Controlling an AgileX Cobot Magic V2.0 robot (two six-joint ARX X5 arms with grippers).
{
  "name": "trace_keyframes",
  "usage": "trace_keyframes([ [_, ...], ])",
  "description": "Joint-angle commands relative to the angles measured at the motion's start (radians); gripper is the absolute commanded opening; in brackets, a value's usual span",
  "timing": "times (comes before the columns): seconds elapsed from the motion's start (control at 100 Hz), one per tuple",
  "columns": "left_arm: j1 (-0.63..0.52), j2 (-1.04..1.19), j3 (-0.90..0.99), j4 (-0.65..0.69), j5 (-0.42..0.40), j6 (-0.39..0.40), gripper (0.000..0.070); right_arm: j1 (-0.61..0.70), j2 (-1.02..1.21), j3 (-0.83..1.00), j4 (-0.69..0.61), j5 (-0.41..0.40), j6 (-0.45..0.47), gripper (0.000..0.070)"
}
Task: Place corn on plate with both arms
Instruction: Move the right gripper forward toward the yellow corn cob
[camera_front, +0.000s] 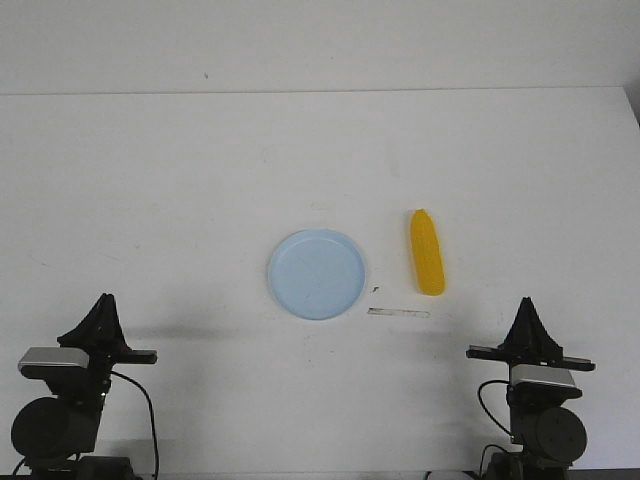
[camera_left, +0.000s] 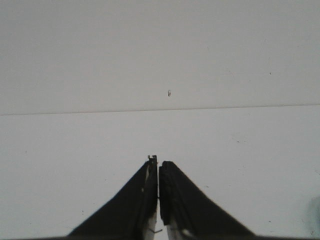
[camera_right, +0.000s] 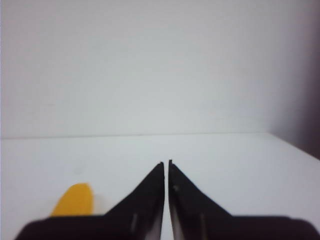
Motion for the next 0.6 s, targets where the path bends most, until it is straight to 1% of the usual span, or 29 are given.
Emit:
trace_keyframes([
  [0.0,0.0,0.003,0.002,0.013,-0.002,0.013,0.0014,0.001,0.002,-0.001,0.013,0.007,-0.003,0.0013],
  [0.15,0.0,0.003,0.002,0.013,-0.002,0.013,0.0014,0.001,0.002,-0.001,0.009,-0.02,0.01,0.0013],
  [0.22,0.0,0.003,0.002,0.013,-0.002,0.013,0.0014,0.001,0.002,0.0,0.008,-0.026,0.072,0.0013],
  [0.27,0.0,0.003,0.002,0.013,-0.002,0.013,0.0014,0.001,0.002,0.002,0.008,-0.069,0.116,0.0013],
  [0.34,0.0,0.003,0.002,0.013,-0.002,0.013,0.0014,0.002,0.002,0.021,-0.01,-0.145,0.132,0.0008],
  [0.4,0.0,0.003,0.002,0.013,-0.002,0.013,0.0014,0.003,0.01,0.057,-0.055,-0.179,0.131,0.0007],
  [0.59,0.0,0.003,0.002,0.013,-0.002,0.013,0.0014,0.008,0.109,0.243,-0.288,-0.185,0.132,0.0007],
])
